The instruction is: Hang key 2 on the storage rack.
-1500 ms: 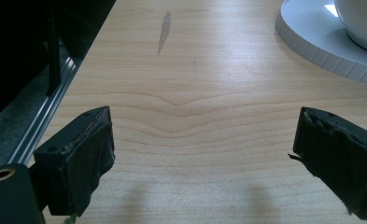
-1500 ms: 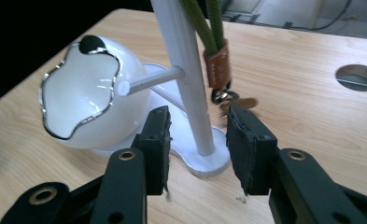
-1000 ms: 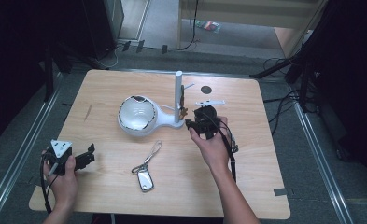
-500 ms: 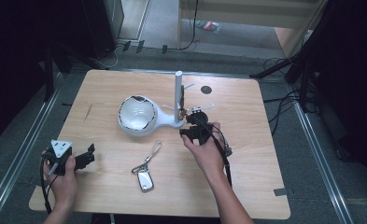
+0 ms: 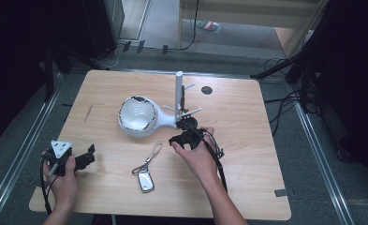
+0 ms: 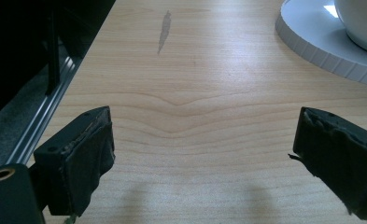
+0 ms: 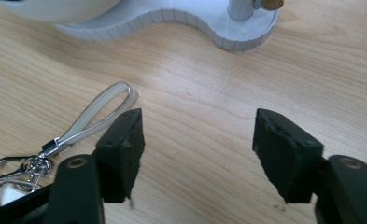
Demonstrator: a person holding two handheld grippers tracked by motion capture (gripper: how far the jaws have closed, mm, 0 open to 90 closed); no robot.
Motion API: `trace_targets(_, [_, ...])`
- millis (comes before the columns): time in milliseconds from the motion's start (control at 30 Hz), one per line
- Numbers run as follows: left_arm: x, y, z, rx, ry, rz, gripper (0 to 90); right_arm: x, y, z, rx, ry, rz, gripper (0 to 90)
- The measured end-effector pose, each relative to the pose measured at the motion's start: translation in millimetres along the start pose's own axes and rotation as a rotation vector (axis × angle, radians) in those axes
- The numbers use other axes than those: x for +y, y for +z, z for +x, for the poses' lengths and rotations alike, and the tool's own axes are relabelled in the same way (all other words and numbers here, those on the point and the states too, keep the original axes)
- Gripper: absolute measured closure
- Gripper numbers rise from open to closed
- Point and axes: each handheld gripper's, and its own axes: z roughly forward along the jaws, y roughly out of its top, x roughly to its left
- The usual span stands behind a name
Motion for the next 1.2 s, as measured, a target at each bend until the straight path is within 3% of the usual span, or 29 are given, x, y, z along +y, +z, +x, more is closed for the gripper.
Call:
trace_targets(700, [0.7,1.2,-0.7,0.001,0.001,0.003,5.6,0.5,21.0,32.6,0.019,-0.023,0.101,30.3])
trace_targets(1200, [1.2,1.9,-0.6,-0.002,0.0,0.003,5.7,3.1,31.6,50.4,0.029,-0.031,0.129,30.2])
